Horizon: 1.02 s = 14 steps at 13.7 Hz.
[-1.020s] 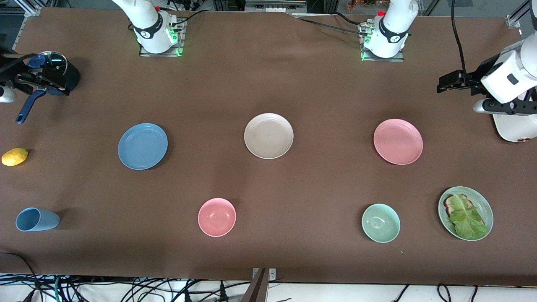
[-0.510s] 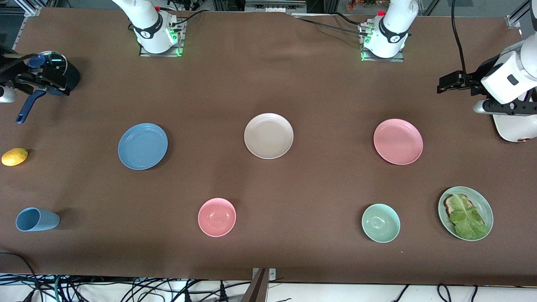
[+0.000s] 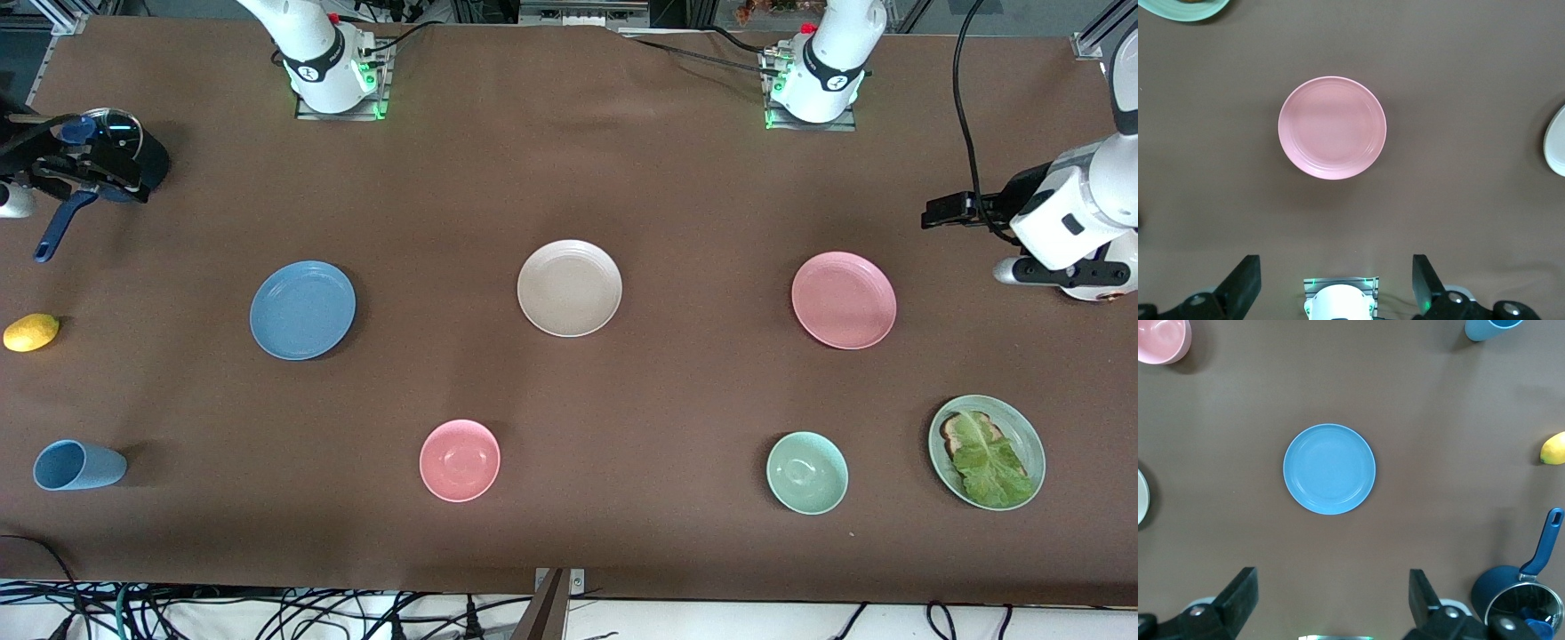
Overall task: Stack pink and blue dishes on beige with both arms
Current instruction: 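Move the left gripper toward the rim of the pink plate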
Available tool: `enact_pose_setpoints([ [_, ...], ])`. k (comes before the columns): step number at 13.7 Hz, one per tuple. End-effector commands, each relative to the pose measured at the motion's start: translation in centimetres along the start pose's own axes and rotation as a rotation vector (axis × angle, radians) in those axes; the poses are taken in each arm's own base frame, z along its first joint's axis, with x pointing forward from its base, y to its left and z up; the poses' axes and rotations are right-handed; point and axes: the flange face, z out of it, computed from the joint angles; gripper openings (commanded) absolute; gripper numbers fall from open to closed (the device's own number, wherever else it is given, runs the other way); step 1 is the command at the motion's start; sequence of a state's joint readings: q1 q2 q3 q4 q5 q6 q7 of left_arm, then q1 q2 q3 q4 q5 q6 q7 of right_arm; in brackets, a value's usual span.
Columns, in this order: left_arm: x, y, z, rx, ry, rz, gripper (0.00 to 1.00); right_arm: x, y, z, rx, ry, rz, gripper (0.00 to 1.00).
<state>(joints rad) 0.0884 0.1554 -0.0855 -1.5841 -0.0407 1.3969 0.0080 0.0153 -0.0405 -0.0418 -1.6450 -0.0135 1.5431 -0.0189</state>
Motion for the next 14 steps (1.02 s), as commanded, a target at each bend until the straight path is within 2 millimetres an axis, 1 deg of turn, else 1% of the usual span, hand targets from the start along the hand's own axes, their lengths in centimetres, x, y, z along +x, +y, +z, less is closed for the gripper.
enact_pose_setpoints([
  [1, 2.2, -0.3, 1.4, 0.035, -0.032, -0.001, 1.0, 0.1, -0.2, -0.5, 0.01, 0.0, 0.009, 1.0],
  [2, 2.9, -1.1, 2.2, 0.027, -0.042, -0.012, 1.0, 0.1, -0.1, -0.5, 0.01, 0.002, 0.011, 1.0],
  [3, 3.8, -1.4, 2.2, 0.029, 0.007, -0.016, 1.0, 0.1, -0.2, -0.5, 0.01, 0.002, 0.009, 1.0],
  [4, 4.6, -2.4, 3.3, 0.025, 0.027, -0.025, 1.0, 0.1, -0.2, -0.5, 0.01, 0.002, 0.011, 1.0],
  [5, 5.2, -3.8, 4.0, 0.016, 0.027, -0.034, 1.0, 0.1, -0.2, -0.4, 0.01, 0.002, 0.009, 1.0],
  [6, 5.6, -4.6, 4.7, 0.002, 0.019, -0.045, 1.0, 0.1, -0.2, -0.4, 0.01, 0.0, 0.011, 1.0],
  [8, 6.5, -5.1, 6.4, -0.002, 0.021, -0.051, 1.0, 0.1, -0.2, -0.4, 0.01, 0.002, 0.009, 1.0],
  [9, 6.8, -5.9, 7.3, -0.007, 0.032, -0.061, 1.0, 0.1, -0.2, -0.4, 0.01, 0.002, 0.009, 1.0],
  [11, 6.9, -7.2, 9.6, -0.017, 0.036, -0.031, 1.0, 0.1, -0.1, -0.4, 0.01, 0.0, 0.011, 1.0],
  [12, 6.8, -8.1, 10.6, -0.024, 0.039, -0.03, 1.0, 0.1, -0.1, -0.4, 0.01, 0.0, 0.011, 1.0],
  [14, 6.1, -8.1, 12.2, -0.06, 0.063, -0.034, 1.0, 0.1, -0.1, -0.4, 0.01, 0.0, 0.011, 1.0],
])
